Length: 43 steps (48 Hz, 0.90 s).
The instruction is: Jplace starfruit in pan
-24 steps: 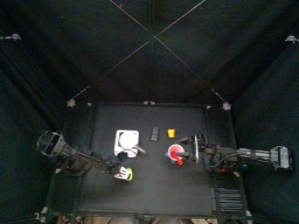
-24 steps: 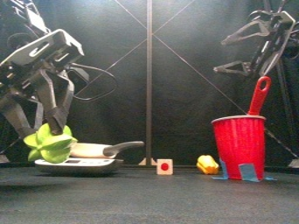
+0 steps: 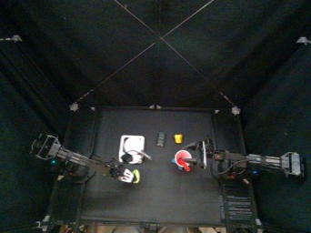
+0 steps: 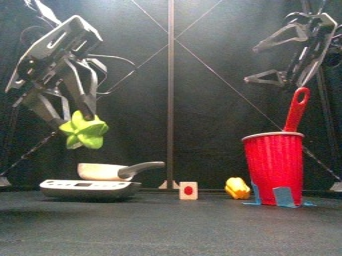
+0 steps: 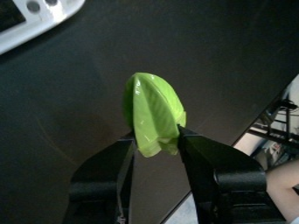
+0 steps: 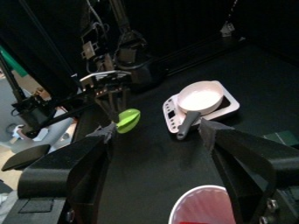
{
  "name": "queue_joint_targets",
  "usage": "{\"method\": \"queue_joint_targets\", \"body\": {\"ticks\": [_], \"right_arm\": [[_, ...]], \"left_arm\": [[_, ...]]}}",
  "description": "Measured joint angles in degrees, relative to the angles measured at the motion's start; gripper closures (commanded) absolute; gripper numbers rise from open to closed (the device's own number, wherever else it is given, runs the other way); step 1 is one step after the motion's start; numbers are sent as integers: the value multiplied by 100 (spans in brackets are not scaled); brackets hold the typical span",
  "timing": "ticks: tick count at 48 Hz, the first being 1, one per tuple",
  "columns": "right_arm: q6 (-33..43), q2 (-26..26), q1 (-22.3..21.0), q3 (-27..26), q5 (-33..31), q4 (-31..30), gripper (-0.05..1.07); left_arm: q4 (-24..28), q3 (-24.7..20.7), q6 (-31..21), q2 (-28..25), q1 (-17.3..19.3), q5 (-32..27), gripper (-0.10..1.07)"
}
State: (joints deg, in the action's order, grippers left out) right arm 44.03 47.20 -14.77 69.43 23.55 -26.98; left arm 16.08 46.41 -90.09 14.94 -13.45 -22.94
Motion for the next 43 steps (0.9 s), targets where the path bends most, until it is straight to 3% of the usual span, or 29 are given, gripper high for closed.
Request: {"method": "queue_joint_targets", "body": {"ticks": [9, 17, 25, 37, 43], "right_arm": [[0, 9, -9, 0, -9, 0, -1], [0, 0, -53, -9, -9, 9, -1], [0, 0, -79, 18, -9, 0, -1], [0, -18, -255, 44, -9, 44, -1], [0, -35, -343, 53, -9, 105, -1]], "left_arm": [[264, 193, 44, 993, 308, -62, 34], [598, 387, 246, 2065, 879, -44, 34], [870, 422, 659, 2804, 1397, -193, 34], [870, 246, 1723, 2936, 1978, -1626, 34], [800, 202, 2127, 2751, 2153, -1775, 34]]}}
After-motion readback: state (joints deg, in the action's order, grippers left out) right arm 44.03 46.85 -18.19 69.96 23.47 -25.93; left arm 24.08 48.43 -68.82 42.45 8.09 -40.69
